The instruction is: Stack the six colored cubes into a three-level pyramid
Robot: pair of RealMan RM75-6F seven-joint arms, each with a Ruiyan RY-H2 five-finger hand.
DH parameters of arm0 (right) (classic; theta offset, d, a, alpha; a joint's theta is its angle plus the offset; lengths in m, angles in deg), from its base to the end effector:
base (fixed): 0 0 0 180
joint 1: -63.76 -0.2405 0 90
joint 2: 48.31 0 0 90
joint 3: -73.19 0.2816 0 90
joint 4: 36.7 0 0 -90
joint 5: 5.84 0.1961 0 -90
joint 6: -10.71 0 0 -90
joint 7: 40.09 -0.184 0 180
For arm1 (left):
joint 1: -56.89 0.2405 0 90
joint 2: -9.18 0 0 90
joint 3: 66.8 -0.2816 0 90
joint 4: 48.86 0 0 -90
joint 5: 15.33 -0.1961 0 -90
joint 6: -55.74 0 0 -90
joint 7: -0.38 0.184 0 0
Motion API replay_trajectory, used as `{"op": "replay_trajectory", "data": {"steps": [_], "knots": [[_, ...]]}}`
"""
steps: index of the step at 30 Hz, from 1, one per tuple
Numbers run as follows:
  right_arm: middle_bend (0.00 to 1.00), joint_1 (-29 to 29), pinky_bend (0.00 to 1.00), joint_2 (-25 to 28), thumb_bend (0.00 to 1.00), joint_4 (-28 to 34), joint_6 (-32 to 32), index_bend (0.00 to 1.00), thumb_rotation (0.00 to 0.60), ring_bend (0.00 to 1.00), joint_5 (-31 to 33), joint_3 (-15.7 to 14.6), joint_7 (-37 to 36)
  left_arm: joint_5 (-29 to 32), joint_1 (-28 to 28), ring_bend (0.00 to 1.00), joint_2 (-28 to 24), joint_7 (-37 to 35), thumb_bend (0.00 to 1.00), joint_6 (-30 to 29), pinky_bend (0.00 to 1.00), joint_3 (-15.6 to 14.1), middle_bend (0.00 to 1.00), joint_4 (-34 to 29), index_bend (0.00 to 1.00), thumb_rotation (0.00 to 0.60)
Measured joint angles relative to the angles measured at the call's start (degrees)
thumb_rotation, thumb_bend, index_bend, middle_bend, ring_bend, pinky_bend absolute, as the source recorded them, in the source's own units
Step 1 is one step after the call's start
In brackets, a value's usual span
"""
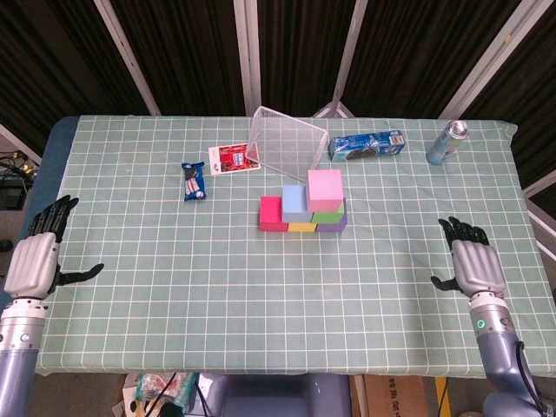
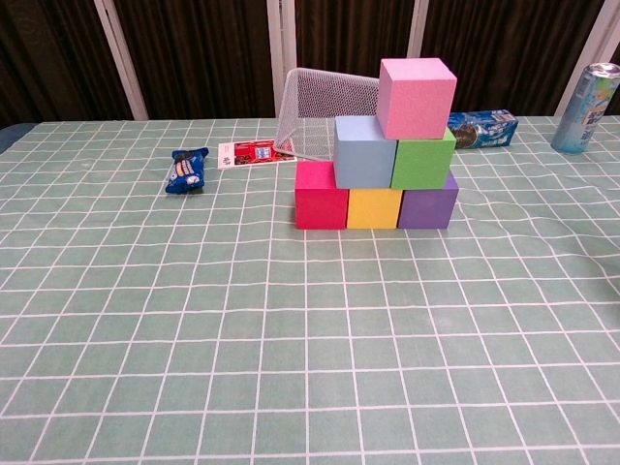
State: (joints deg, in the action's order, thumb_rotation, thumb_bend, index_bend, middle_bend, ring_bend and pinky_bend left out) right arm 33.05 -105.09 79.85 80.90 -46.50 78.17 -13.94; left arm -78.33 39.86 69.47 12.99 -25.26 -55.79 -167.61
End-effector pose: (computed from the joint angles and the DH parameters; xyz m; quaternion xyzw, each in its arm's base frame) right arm -0.2651 -0.3175 0.1624 0.5992 -0.4946 0.2465 0.5793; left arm -0.2398 0.2870 0.1872 -0.5214 -0.4762 -0.4365 0.5575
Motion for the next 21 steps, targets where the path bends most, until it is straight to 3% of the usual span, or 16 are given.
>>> {"op": "replay_trajectory", "data": {"steps": [8,21], "knots": [[0.00,2.06,0.00,-4.53,0.24,-4.90,-2.89,0.00,0.600,0.00,-2.49,-2.85,-1.65,-1.03,0.39,0.00,-0.77,0.23,0.13,-0.36,0.00,-0.10,0.00,-1.17,0.00,0.600],[0.00,2.86,0.00,-9.39,0.24,-8.79,-3.54,0.00,0.600,0.00,-6.73,-3.97,-0.54,-1.93,0.58,0.00,-0.54,2.24,0.13,-0.91,0.00,-0.58,0.00,-1.50,0.00,0.600]]}}
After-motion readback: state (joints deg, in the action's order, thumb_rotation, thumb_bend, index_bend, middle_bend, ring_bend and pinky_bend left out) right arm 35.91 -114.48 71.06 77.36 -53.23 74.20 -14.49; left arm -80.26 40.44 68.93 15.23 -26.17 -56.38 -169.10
